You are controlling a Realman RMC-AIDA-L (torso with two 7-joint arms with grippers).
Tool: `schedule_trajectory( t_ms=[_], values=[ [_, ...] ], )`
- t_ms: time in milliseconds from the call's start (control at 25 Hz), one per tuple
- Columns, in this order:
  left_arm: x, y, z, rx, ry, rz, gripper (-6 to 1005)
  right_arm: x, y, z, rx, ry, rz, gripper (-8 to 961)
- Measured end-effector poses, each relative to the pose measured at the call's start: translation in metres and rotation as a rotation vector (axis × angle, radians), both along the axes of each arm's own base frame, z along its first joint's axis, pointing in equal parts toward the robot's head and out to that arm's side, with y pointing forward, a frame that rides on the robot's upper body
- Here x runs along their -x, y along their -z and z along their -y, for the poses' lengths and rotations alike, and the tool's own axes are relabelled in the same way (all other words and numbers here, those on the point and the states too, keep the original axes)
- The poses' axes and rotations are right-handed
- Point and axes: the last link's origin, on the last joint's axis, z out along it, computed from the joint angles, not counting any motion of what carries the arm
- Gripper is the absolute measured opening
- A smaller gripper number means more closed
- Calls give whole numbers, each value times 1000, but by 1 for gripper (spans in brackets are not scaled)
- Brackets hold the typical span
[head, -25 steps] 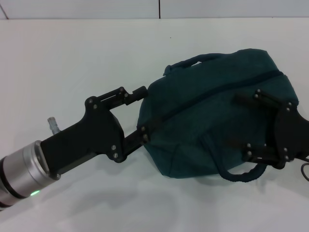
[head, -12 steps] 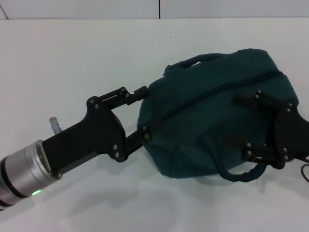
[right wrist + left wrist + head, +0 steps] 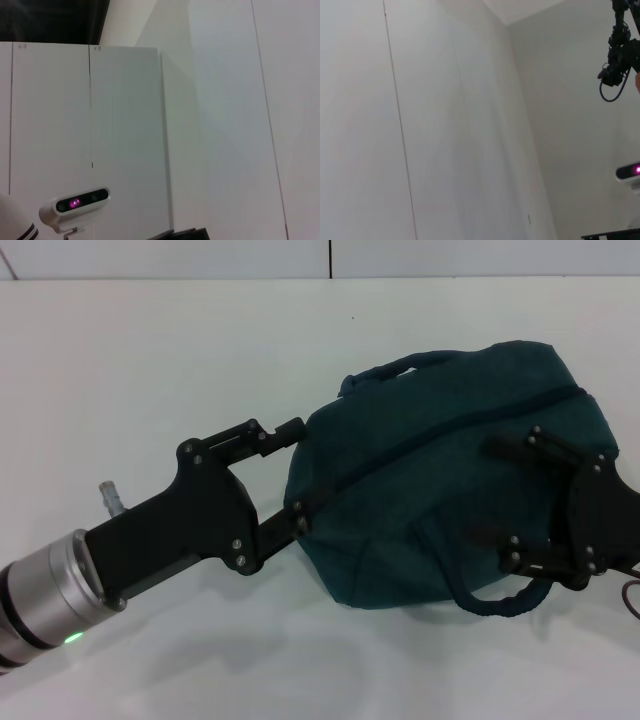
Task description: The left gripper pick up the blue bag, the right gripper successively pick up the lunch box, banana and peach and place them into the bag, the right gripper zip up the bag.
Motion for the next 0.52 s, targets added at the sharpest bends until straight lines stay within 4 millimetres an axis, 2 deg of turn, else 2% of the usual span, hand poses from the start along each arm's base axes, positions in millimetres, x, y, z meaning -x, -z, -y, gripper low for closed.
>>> schedule_trajectory(
  t_ms=[520],
  values=[
    [2, 2, 2, -18, 0, -9, 489, 0, -4, -4, -31, 18, -20, 841]
  ],
)
